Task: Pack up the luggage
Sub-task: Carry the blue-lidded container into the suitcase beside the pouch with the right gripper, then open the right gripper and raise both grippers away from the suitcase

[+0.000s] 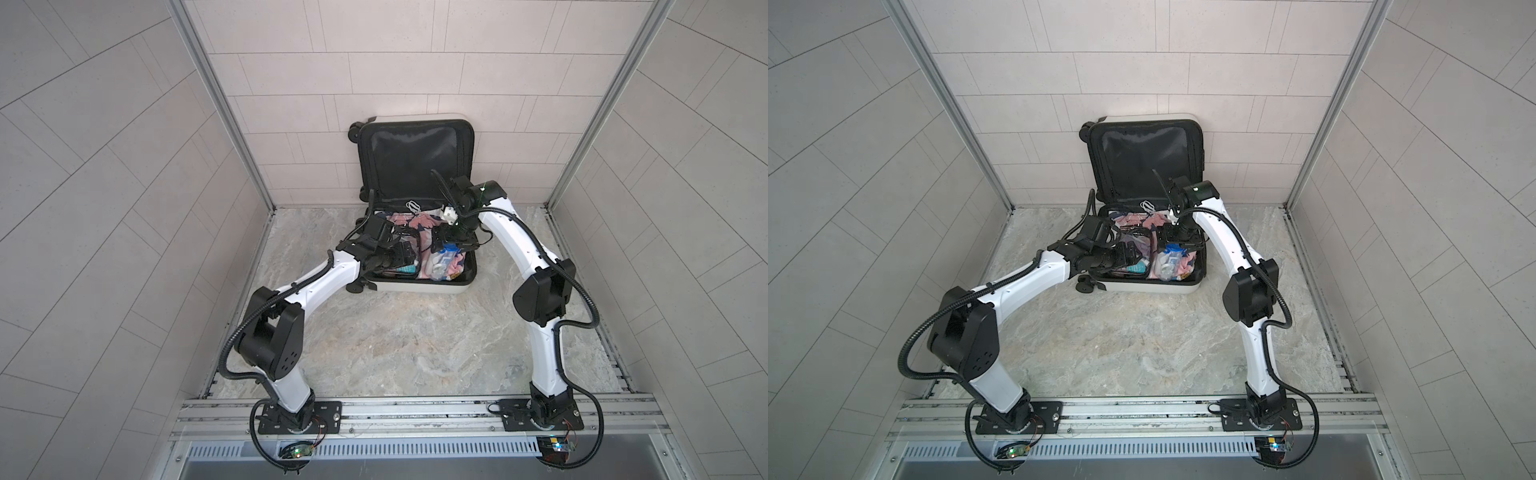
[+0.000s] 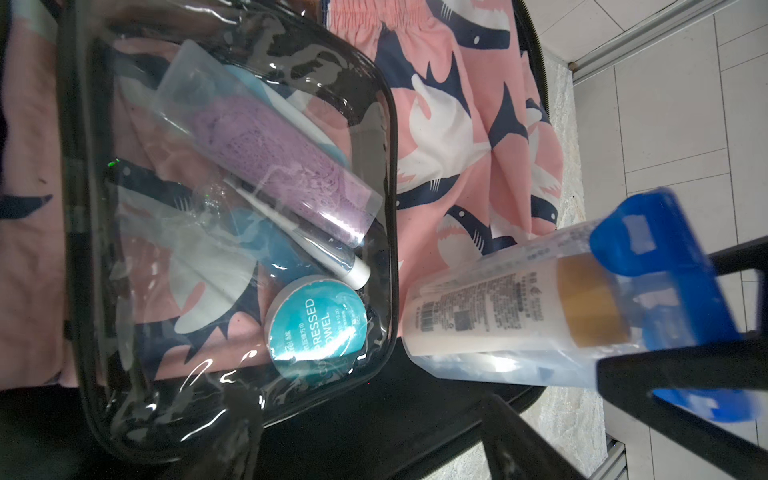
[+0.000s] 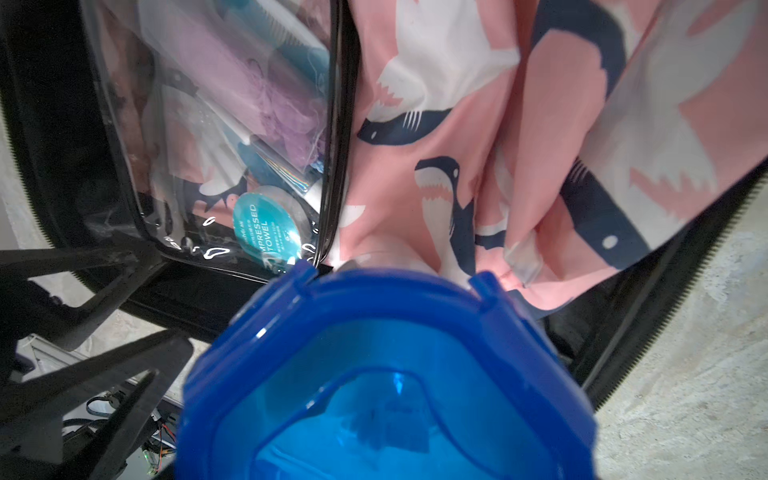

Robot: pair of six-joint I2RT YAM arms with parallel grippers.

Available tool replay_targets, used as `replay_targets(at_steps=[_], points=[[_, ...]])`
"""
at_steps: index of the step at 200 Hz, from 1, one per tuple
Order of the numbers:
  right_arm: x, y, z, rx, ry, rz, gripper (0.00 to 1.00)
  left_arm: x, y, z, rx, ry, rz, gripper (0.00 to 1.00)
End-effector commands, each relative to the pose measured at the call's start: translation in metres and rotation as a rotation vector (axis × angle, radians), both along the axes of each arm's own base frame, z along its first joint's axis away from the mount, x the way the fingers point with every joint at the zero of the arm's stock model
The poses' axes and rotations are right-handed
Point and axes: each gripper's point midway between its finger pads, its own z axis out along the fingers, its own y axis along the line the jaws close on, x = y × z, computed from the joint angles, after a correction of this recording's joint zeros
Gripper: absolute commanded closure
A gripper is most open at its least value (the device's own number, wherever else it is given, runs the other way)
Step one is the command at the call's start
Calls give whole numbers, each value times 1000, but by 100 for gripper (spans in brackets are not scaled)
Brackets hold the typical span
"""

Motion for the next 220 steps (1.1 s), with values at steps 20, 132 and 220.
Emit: replay_targets(at_steps=[20,132,220], points=[[8,-4,-18,-32,36,-13,35,-4,1,10,-22,-5,7,14],[112,-2,8,156,-230,-254,1,1,-3,8,-15,15,-1,13],[69,34,48,199,-262,-109,45,33,47,30,-40,-28,133,15]])
